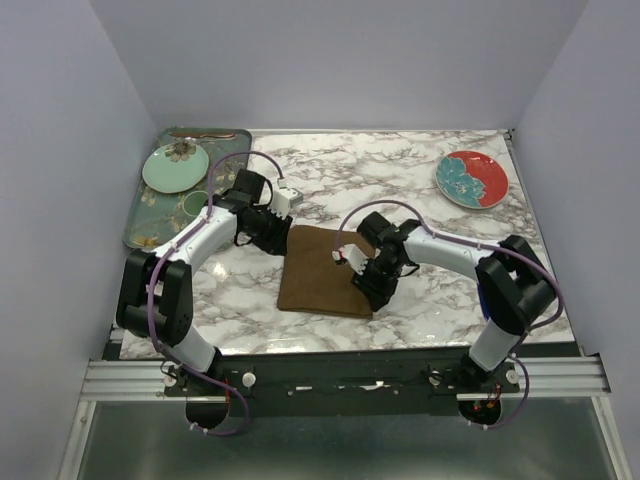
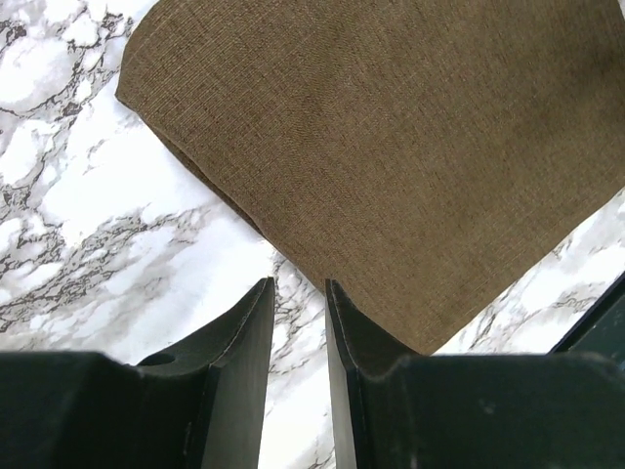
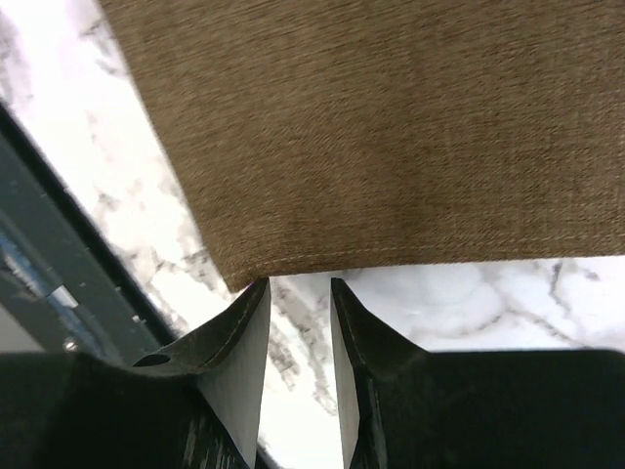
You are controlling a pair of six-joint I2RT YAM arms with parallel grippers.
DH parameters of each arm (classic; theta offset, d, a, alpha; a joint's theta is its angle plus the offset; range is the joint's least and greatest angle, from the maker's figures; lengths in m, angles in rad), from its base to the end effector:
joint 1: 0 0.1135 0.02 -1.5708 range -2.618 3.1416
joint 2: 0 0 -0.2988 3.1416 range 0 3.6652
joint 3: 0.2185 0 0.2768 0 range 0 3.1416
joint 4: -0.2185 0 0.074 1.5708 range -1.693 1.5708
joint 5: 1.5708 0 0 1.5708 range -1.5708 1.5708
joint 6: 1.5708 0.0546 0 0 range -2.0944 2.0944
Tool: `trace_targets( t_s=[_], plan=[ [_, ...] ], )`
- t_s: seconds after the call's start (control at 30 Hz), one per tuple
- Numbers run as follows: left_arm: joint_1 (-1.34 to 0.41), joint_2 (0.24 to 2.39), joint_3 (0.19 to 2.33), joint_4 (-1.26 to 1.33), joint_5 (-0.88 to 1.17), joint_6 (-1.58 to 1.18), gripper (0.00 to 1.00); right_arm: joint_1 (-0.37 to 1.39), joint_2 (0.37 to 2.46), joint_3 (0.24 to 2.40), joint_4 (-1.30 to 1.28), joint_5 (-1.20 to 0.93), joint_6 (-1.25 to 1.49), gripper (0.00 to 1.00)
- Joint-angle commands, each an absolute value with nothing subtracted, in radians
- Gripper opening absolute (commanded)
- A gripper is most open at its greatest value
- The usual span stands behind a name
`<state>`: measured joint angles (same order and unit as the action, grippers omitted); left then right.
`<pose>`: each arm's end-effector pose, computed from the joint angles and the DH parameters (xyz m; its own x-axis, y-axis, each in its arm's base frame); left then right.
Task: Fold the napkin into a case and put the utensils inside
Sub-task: Rotate the lower triangle-folded napkin at the center of the board.
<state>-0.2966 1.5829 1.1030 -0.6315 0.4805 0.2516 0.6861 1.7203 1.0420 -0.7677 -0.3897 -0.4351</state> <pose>0.3228 -0.1251 0.2310 -0.7169 0.4499 -0.5326 0.6543 0.6981 -0.2909 0.2407 0.2239 0.1626 -0.4338 -0.8591 -0.2718 -0.8882 0.3569 0.2894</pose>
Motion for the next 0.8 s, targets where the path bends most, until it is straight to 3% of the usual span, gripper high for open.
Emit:
trace_targets(
  t_s=[0.0,0.23,0.37,0.77],
  plan=[
    [-0.304,1.555,1.091,-0.623,0.511,0.206,0.36,0.675,1.629,1.074,-0.868,-0.474,-0.469,0.39],
    [-0.304,1.681,1.210,-0.491,0.469,0.026,0.35,0.657,1.542,1.112,-0.853,-0.500,-0.439,0.40],
    [-0.304,1.762,1.272,-0.419,0.450,-0.101,0.36,0.655,1.619,1.160,-0.792,-0.531,-0.361,0.41],
    [-0.304,1.956,1.292,-0.483,0.416,-0.078,0.31,0.658,1.784,1.141,-0.723,-0.538,-0.241,0.41]
  ],
)
